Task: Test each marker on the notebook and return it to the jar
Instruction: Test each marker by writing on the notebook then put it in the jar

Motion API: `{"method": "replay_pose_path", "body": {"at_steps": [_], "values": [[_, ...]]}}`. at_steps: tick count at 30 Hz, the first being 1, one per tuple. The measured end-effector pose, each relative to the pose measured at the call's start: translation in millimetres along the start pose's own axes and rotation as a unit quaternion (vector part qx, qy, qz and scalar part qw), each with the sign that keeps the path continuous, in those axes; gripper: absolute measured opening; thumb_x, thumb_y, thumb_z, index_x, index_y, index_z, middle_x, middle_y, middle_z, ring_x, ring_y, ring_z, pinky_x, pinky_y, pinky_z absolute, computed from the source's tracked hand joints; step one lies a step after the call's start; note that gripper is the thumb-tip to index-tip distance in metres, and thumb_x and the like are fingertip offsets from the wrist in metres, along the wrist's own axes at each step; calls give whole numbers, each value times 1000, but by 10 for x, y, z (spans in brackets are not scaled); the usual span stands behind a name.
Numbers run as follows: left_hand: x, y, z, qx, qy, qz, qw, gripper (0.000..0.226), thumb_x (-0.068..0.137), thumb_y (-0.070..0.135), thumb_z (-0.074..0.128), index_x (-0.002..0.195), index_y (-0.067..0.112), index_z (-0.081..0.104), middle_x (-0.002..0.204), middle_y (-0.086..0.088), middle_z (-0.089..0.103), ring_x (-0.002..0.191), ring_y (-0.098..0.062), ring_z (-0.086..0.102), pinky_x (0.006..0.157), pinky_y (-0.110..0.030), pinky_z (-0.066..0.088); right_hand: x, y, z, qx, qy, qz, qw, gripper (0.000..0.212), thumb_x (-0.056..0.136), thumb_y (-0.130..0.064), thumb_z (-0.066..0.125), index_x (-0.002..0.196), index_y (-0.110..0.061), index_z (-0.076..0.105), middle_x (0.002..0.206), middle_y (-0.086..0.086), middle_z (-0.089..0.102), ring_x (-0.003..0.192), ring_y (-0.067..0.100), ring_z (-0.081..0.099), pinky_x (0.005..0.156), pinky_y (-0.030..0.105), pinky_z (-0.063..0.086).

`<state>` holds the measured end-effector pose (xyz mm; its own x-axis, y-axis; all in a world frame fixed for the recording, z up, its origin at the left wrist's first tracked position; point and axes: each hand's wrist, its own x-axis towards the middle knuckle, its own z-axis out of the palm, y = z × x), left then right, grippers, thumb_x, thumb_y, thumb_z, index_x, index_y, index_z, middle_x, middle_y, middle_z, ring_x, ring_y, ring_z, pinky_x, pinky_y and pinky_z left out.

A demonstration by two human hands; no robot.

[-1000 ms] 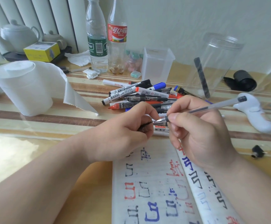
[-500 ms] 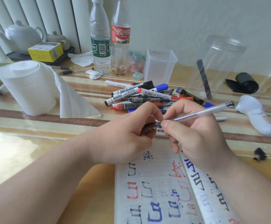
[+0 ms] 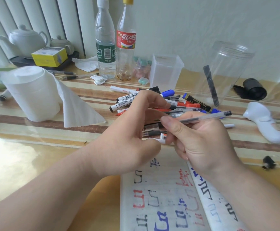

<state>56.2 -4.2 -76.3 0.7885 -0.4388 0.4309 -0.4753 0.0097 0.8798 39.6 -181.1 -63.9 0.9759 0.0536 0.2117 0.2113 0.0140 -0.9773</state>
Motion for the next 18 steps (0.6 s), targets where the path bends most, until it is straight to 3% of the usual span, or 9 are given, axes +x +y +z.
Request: {"method": "replay_pose_path", "body": {"at_steps": [3, 7, 9, 12, 16, 18], "values": [[26, -19, 11, -16, 14, 8, 1000, 69, 60, 6, 43, 123, 32, 46, 118, -6, 64, 118, -31, 65, 83, -42, 60, 13, 22, 3, -26, 4, -22, 999, 33, 77, -43, 82, 61, -17, 70, 51, 21, 57, 32, 16, 40, 40, 21, 32], [14, 16, 53, -34, -3, 3, 999, 65, 62, 2, 43, 120, 32, 46, 116, -13, 62, 115, -31, 67, 89, -33, 59, 51, 19, -7, -77, 7, -49, 996, 47, 78, -59, 75, 57, -18, 65, 48, 5, 58, 39, 6, 49, 46, 10, 35], [11, 37, 47, -45, -13, -4, 999, 60, 66, -2, 45, 119, 26, 45, 116, -14, 61, 113, -34, 67, 90, -45, 59, 62, 16, -17, -78, 4, -48, 996, 52, 78, -61, 74, 55, -16, 63, 45, 3, 55, 38, 6, 50, 47, 8, 35], [21, 97, 35, -72, -23, -26, 997, 57, 69, -17, 40, 117, 12, 40, 120, -20, 57, 106, -32, 69, 89, -62, 54, 70, 18, -13, -76, -8, -53, 996, 51, 84, -54, 70, 53, -16, 60, 40, -3, 51, 37, 4, 49, 47, 6, 35], [17, 140, 30, -89, 0, -44, 995, 61, 63, -20, 34, 114, 13, 40, 128, -20, 54, 119, -30, 65, 94, -43, 55, 26, 7, 29, -82, -7, -80, 993, 41, 87, -46, 71, 57, -20, 61, 46, 3, 58, 38, 7, 52, 46, 11, 39], [5, 129, 20, -93, 1, -43, 995, 63, 63, -20, 35, 115, 14, 41, 132, -17, 54, 124, -31, 62, 95, -45, 55, -4, -5, 43, -76, -15, -85, 993, 38, 90, -42, 71, 59, -22, 61, 43, 8, 56, 32, 11, 49, 41, 16, 39]]}}
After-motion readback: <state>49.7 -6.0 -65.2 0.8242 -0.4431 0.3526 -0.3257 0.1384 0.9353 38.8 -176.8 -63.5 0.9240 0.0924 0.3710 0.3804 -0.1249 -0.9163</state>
